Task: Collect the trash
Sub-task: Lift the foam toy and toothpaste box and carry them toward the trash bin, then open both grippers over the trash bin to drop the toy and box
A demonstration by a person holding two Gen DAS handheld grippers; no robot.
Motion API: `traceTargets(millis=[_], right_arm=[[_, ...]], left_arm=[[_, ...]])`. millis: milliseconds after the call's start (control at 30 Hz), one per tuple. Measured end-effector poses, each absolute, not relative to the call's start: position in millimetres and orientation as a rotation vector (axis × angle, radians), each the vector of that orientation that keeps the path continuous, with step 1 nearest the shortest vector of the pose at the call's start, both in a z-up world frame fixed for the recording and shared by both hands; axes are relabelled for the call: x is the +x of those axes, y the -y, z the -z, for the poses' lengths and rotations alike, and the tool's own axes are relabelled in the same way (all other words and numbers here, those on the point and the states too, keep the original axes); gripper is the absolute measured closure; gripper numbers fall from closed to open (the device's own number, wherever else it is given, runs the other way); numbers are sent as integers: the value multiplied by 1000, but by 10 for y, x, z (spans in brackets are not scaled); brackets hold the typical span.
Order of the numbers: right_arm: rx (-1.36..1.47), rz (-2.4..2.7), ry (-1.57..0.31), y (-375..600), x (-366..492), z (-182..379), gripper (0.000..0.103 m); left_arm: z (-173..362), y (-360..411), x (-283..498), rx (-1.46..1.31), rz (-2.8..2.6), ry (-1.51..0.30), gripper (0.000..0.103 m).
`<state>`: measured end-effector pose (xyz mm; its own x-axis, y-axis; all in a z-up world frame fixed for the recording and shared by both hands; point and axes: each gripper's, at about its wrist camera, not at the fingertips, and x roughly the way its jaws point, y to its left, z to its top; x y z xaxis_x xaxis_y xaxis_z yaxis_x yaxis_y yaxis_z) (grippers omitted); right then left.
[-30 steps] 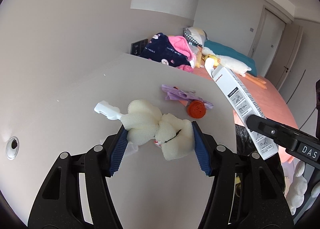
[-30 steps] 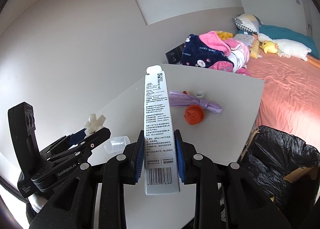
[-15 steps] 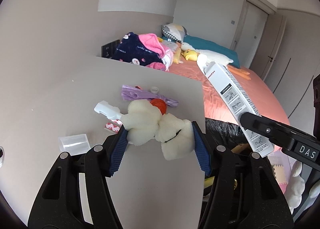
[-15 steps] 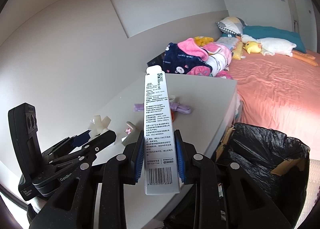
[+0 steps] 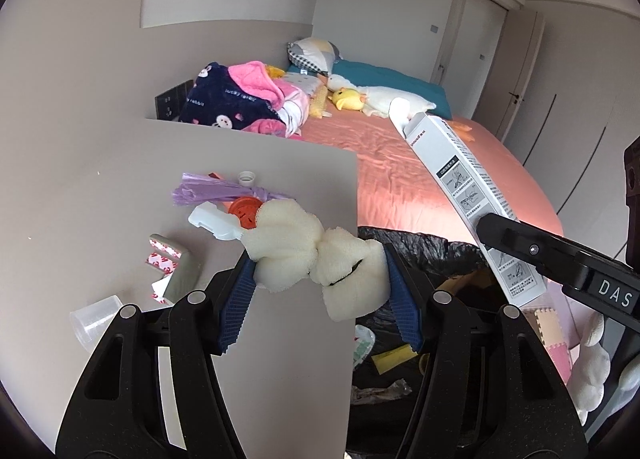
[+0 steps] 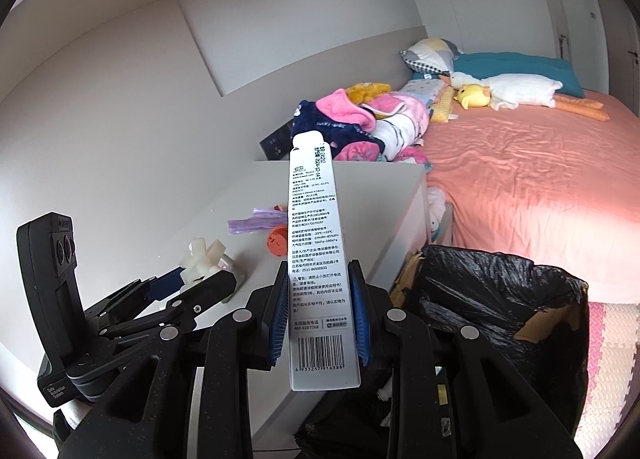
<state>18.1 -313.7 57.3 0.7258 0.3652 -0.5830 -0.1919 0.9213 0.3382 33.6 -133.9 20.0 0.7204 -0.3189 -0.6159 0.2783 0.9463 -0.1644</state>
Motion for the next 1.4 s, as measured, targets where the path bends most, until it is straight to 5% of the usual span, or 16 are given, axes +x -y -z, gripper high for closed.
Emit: traceTargets(millis=[1233, 1300, 1367, 1400], right_arm=[[372, -20, -666, 4367, -175, -483, 73], [376, -4, -662, 4404, -191, -486, 73], [382, 25, -655, 4443, -221, -510, 68], [381, 44, -650, 4453, -236, -523, 49]], left_arm=[[-49, 2610, 382, 52, 656, -774, 42], [-34, 2659, 372, 51, 691, -783, 40], [-22, 2707, 366, 63, 731, -802, 14], [-22, 2722, 352, 74, 733, -800, 7]])
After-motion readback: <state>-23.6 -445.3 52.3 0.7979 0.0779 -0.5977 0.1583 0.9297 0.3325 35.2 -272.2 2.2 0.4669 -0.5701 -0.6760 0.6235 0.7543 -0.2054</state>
